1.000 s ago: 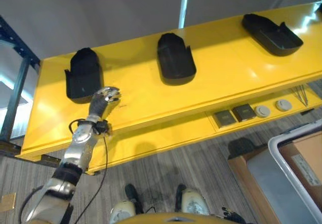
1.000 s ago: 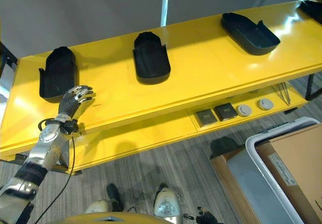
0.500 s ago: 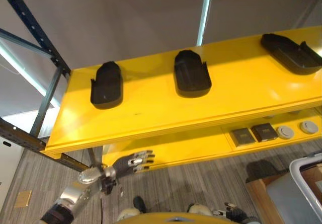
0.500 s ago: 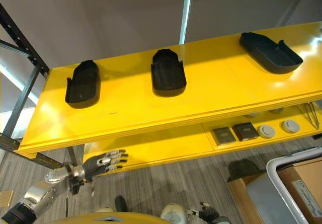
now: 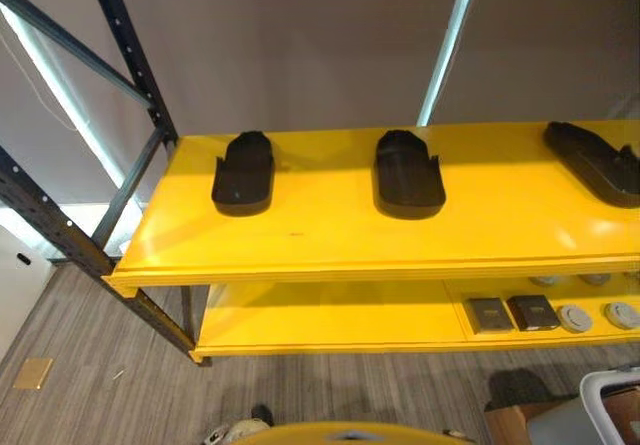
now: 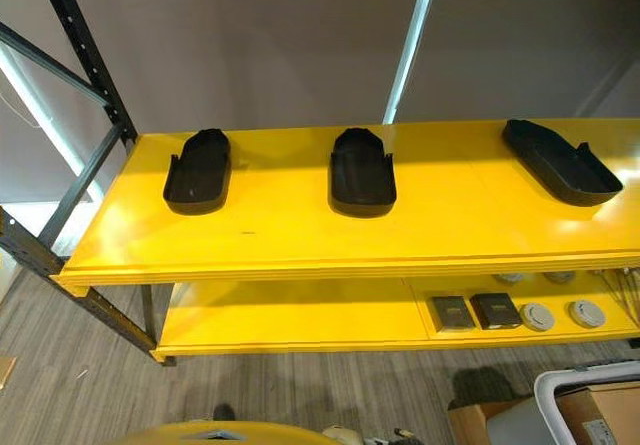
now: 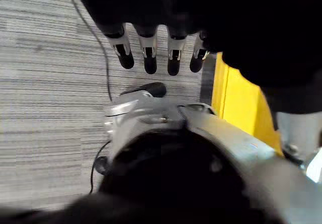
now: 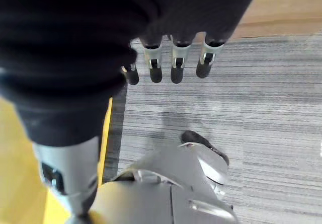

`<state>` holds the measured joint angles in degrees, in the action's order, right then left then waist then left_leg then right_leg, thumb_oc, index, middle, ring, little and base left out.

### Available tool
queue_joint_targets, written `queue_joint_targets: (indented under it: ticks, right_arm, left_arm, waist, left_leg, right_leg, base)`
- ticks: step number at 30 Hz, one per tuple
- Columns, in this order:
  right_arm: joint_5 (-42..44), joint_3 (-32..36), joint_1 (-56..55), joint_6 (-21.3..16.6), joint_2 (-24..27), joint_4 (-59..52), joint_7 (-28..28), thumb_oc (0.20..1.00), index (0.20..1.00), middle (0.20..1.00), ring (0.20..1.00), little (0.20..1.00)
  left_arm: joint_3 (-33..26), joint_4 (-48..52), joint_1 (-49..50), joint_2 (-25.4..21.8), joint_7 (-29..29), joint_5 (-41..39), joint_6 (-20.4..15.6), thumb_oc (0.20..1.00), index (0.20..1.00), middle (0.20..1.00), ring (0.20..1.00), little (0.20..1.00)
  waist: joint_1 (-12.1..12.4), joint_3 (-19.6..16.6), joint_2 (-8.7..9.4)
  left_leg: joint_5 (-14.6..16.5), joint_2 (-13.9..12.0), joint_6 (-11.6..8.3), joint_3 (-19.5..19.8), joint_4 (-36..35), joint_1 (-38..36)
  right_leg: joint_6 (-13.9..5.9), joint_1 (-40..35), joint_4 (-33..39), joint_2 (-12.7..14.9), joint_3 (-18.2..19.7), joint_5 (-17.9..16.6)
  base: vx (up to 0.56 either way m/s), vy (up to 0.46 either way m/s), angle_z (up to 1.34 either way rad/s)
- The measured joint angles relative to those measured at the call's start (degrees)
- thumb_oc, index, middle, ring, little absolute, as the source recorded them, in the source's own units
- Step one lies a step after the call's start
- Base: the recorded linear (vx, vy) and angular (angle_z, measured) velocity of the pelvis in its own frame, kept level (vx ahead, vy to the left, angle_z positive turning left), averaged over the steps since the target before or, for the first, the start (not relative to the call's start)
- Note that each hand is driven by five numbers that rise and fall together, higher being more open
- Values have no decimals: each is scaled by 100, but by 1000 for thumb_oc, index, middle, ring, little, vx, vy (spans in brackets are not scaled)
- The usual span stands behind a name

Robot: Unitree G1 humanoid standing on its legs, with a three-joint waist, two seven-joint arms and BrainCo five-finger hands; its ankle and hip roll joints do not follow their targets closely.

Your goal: Move parts from the plastic box to the shelf.

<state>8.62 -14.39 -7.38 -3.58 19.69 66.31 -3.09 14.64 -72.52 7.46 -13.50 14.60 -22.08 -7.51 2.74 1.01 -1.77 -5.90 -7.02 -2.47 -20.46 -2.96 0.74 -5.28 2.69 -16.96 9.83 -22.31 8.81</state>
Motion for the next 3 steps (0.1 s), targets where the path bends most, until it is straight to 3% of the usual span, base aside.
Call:
queue_joint_targets:
  ticks: [3]
  right_arm:
    - [0, 11, 17, -9, -16, 7, 52, 1000, 1000, 1000, 1000, 1000]
  left_arm:
    - [0, 124, -239, 16, -197, 33, -59, 1000, 1000, 1000, 1000, 1000]
  waist:
    - [-112, 16, -56]
  left_leg:
    - [-36, 30, 49, -2, 6, -68]
  right_leg:
    - [-24, -60, 21, -12, 21, -7]
  base:
    - [-26, 12, -2]
